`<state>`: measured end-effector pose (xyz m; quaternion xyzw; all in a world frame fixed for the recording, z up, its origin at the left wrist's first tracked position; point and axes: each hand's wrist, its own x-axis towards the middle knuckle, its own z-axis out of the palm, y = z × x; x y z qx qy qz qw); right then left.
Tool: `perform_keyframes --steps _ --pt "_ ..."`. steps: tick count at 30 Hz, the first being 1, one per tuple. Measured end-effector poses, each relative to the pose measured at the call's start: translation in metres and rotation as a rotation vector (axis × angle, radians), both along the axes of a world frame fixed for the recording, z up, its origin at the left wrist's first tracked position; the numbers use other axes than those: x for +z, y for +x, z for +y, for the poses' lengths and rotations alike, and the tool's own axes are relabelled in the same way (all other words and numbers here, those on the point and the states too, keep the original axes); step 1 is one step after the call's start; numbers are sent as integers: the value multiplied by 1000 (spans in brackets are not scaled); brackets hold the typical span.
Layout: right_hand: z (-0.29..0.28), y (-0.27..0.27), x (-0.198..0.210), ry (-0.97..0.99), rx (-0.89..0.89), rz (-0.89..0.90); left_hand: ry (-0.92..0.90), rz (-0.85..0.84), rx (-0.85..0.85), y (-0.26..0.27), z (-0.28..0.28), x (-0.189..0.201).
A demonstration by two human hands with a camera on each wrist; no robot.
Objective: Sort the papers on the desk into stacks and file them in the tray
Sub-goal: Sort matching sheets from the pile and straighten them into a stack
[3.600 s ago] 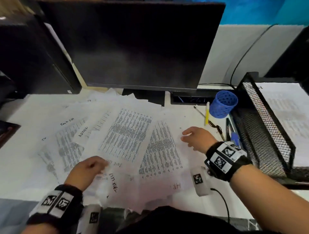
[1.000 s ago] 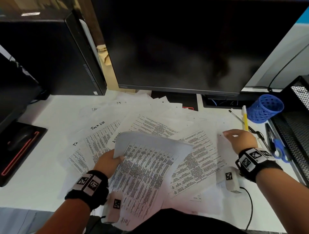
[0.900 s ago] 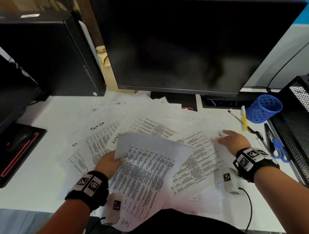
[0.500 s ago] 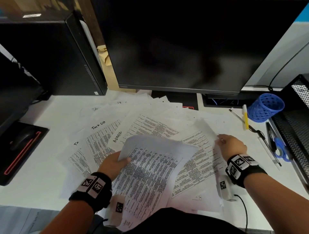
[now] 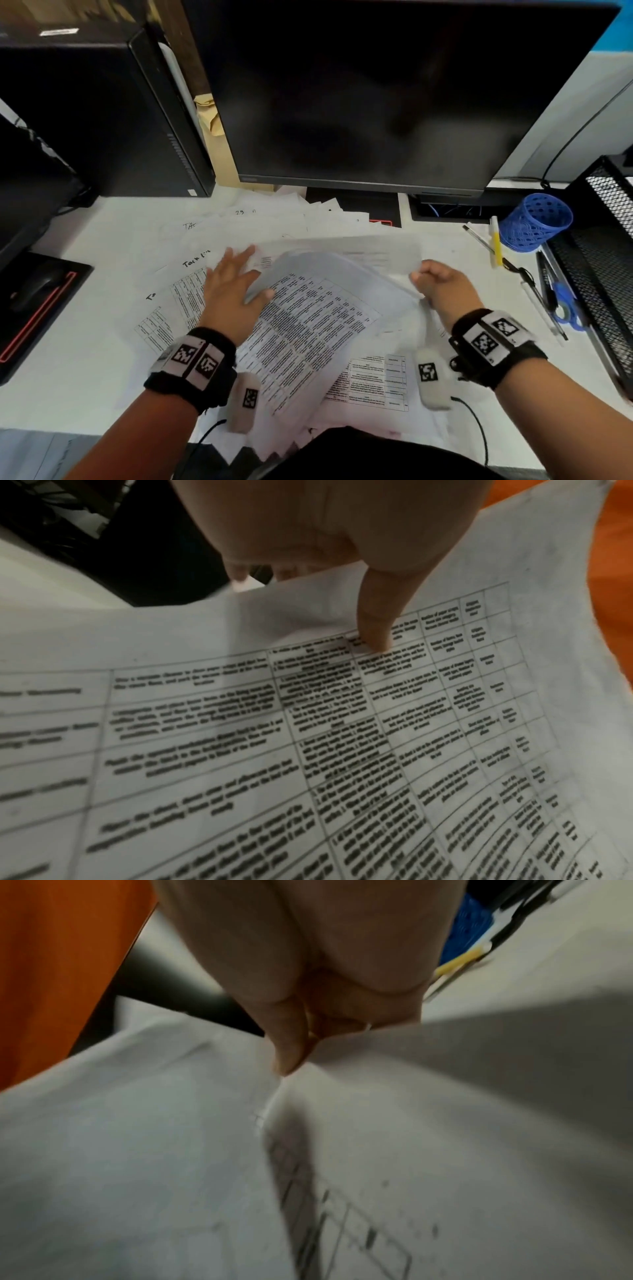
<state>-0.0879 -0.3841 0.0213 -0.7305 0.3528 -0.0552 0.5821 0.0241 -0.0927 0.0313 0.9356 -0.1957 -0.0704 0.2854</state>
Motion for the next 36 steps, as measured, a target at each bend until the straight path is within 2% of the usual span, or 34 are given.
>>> perform_keyframes --steps 2,3,4,7,9,13,15,19,23,31,36 --pt "17 -3 -6 42 99 -8 93 -125 -90 5 0 -3" --pt "24 -4 -8 44 142 1 133 -122 -122 6 -1 -2" --pt "29 -6 -11 53 178 12 155 -82 -154 6 -2 -1" --pt "34 -7 -18 142 253 69 109 200 -144 -1 -3 6" --pt "24 -6 -26 145 248 117 125 263 -143 -7 2 3" --pt "-8 6 -40 -241 235 291 71 326 -101 -14 16 -2" --pt "-15 14 -43 -289 288 358 66 364 -99 -14 21 -7" --pt "-17 33 -53 -424 430 492 163 362 -218 -15 24 -16" --pt "-12 37 -53 -347 445 487 147 348 -213 -17 24 -19" --pt "-9 25 -48 -682 428 440 57 353 -104 -15 29 -21" --pt "-5 19 -46 -357 423 440 39 351 -113 -15 26 -21"
